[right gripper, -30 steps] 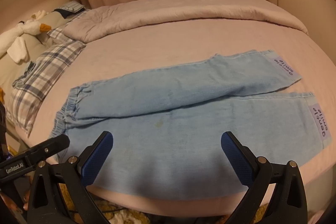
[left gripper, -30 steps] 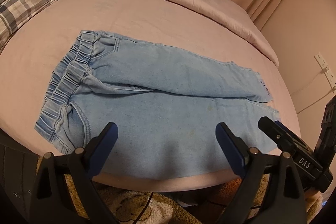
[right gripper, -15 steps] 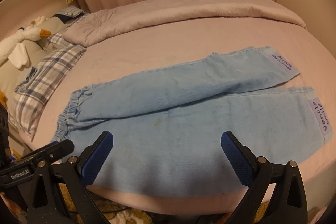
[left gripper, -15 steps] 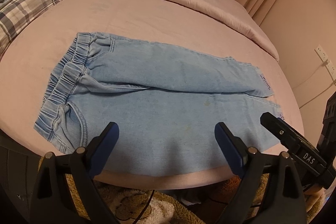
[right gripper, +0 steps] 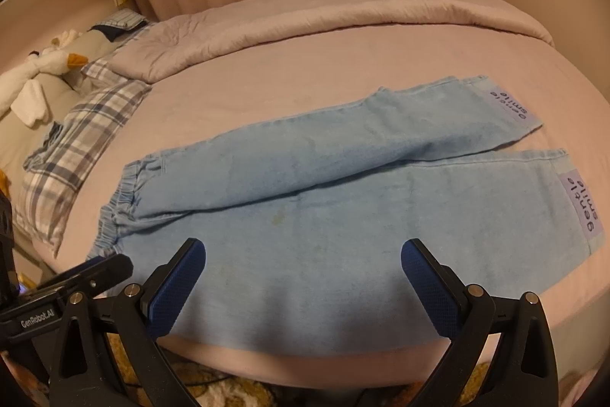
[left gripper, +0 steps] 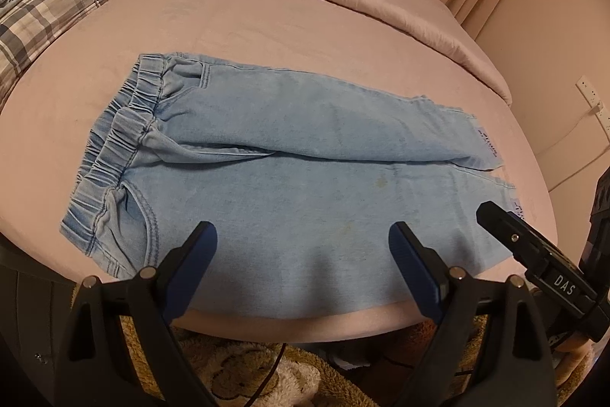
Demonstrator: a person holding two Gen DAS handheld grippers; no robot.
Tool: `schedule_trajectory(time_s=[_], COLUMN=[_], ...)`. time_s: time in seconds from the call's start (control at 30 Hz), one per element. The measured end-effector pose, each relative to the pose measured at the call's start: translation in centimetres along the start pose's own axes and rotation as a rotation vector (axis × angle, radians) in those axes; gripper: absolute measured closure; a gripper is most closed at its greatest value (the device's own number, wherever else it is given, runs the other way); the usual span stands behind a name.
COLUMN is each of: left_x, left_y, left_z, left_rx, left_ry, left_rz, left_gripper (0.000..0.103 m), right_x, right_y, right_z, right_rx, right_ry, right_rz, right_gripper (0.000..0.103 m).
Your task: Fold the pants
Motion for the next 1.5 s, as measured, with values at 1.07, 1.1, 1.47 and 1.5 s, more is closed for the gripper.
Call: schedule_trajectory(time_s=[1.07, 1.1, 1.47, 1.5], left_x=[0.3, 0.2, -1.8, -1.7], left_y=[0.8, 0.7, -3.4, -3.8], left_z=[0.0, -0.2, -11.4, -13.1], left_rx=[-0.015, -0.017, -0.146, -0.172], left_ry=[0.008, 0.003, -0.213, -0.251], left_rz=[-0.037, -0.032, 0.087, 0.096], left_gripper=[0.013, 0.013, 0.013, 0.013], right_x=[0.2, 0.2, -0.3, -0.1], right_y=[0.4, 0.4, 0.4, 0.3], right_z=[1.0, 1.0, 11.4, 14.1], right_rx=[0.007, 0.008, 0.116, 0.14], right_ry=[0.033, 0.033, 0.299, 0.363], right_rz=[-0.021, -0.021, -0.033, -0.036], right_gripper=[0.001, 0.001, 0.012, 0.015])
Point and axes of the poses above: each gripper's, at about its wrist camera, not at the fingertips, and y roughly the way its jaws point, z to its right, x to its underside, the point moved 8 cm from there along y, roughly the way its jaws point, and after that the axes turned 11 degrees about x, right-handed, at the moved point
